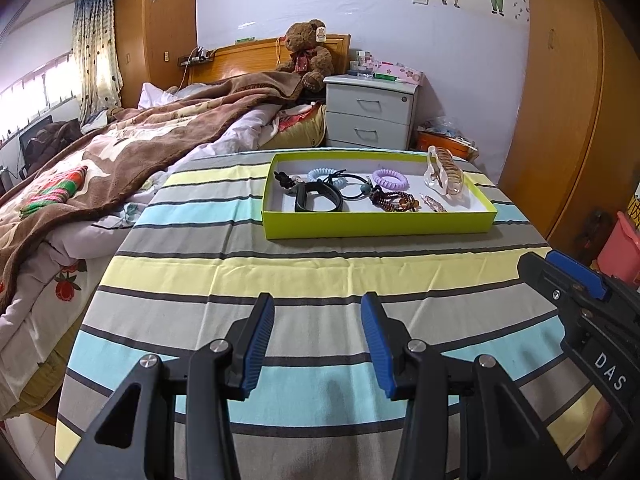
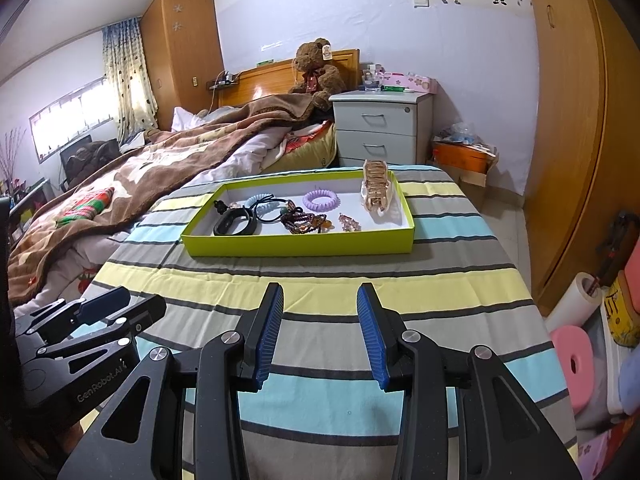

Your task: Organize jewelry

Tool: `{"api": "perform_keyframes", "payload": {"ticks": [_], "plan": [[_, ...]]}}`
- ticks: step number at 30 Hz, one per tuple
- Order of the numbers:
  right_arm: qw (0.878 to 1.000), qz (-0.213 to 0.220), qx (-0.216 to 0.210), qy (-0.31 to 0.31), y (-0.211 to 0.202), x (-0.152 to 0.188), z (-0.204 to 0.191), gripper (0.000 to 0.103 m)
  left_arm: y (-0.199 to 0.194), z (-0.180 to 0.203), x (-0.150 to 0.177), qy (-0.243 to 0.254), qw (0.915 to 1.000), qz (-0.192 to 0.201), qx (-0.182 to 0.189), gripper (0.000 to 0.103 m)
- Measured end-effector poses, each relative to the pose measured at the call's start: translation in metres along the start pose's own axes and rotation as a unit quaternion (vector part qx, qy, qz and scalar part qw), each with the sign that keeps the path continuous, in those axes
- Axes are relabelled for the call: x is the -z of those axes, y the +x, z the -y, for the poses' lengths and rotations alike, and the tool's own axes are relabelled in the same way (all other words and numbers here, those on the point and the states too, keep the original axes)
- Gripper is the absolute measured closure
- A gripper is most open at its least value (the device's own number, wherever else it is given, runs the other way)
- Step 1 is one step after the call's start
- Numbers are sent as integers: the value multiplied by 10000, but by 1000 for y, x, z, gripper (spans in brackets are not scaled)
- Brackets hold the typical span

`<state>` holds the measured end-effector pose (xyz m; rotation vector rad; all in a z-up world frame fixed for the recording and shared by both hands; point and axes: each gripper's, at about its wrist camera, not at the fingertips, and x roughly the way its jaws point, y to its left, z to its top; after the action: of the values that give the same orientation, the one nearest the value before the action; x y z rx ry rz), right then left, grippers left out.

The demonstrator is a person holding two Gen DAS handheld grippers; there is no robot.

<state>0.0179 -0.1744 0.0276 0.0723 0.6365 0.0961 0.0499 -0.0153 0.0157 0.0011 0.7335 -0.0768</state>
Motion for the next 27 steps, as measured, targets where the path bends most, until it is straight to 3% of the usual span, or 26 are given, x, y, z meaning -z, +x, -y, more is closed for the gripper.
{"api": "perform_keyframes", "payload": {"ticks": [27], "plan": [[10000,-1,18,6,1,0,-1,64,-5,2,1,28,10000,52,-48,56]]}}
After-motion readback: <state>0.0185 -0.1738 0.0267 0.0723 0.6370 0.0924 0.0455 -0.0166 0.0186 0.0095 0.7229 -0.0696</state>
